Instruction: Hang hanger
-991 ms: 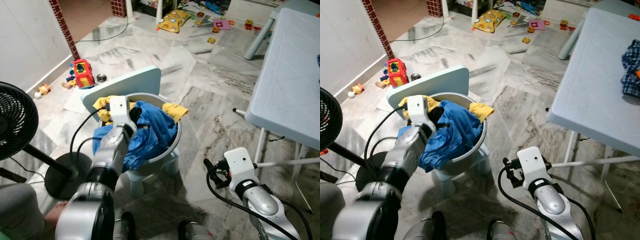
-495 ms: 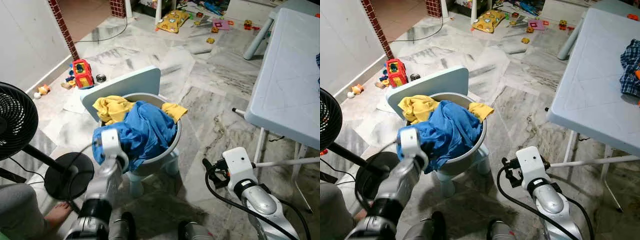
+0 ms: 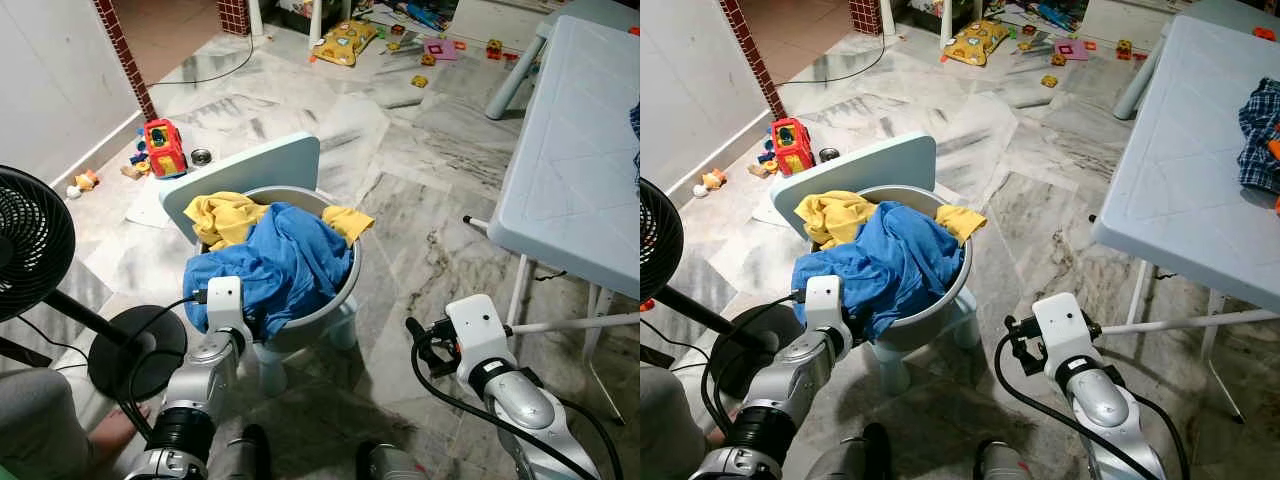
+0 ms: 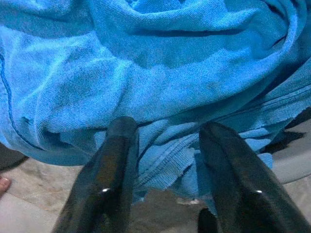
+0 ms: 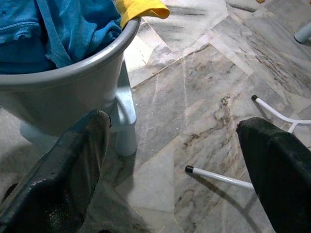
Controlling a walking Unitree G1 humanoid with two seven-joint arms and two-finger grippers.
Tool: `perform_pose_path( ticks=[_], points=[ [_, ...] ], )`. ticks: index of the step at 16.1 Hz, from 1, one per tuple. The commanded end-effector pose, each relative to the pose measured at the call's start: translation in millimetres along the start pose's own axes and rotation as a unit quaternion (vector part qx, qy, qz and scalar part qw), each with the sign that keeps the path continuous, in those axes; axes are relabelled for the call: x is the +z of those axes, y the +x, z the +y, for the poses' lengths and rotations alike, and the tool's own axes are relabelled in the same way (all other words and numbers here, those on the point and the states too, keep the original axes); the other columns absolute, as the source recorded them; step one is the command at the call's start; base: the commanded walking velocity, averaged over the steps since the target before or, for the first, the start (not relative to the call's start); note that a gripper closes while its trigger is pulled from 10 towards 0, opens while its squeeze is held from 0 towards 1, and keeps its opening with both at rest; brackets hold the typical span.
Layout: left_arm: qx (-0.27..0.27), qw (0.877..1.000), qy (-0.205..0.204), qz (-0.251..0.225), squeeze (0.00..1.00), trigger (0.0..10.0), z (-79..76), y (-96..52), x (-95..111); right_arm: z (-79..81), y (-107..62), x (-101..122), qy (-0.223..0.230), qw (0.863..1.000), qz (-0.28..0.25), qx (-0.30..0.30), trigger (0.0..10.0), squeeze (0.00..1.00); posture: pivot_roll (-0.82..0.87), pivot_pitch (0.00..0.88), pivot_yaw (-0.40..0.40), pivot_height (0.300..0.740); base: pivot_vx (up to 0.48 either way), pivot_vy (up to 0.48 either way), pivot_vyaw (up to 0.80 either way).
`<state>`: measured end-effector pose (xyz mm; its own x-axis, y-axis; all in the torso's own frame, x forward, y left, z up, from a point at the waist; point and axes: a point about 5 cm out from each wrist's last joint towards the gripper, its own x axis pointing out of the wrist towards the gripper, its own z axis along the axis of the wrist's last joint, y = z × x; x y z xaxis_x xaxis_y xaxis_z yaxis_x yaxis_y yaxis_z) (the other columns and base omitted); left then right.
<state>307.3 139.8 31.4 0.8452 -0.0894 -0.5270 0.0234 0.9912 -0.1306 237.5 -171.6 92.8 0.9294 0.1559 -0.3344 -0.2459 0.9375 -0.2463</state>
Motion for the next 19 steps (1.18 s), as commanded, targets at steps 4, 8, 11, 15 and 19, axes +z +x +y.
perform_pose_path(
  ticks=[4, 8, 11, 15, 19],
  points=[
    [-0.002, 1.000, 0.019, 0.006, 0.00, 10.0, 13.8, 1.3, 0, 1.2, -2.1, -5, 0.008, 1.000, 0.009, 0.006, 10.0, 0.00, -0.26, 0.189, 0.000, 0.740, 0.000, 0.000, 0.00],
    [-0.006, 1.000, 0.011, -0.008, 0.00, 0.0, 17.4, 6.9, 13, 15.1, -8.2, 5, 0.048, 0.996, -0.024, 0.077, 10.0, 0.00, -0.26, 0.191, 0.004, 0.740, 0.000, 0.000, 0.00],
    [-0.020, 1.000, 0.007, -0.005, 0.00, 0.0, 12.3, 11.6, 18, 29.0, -16.0, 10, 0.059, 0.988, -0.035, 0.138, 10.0, 0.00, -0.27, 0.192, 0.004, 0.740, 0.000, 0.000, 0.00],
    [-0.035, 0.999, -0.001, 0.012, 0.00, 0.0, 9.0, 14.9, 12, 28.9, -18.0, 7, 0.053, 0.988, -0.025, 0.145, 10.0, 0.00, -0.28, 0.196, 0.009, 0.740, 0.000, 0.000, 0.00],
    [-0.035, 0.999, 0.003, 0.014, 0.00, 0.0, 11.9, 14.9, 9, 29.8, -19.7, 5, 0.049, 0.987, -0.017, 0.153, 10.0, 0.00, -0.28, 0.195, 0.013, 0.740, 0.000, 0.000, 0.00]
  ],
)
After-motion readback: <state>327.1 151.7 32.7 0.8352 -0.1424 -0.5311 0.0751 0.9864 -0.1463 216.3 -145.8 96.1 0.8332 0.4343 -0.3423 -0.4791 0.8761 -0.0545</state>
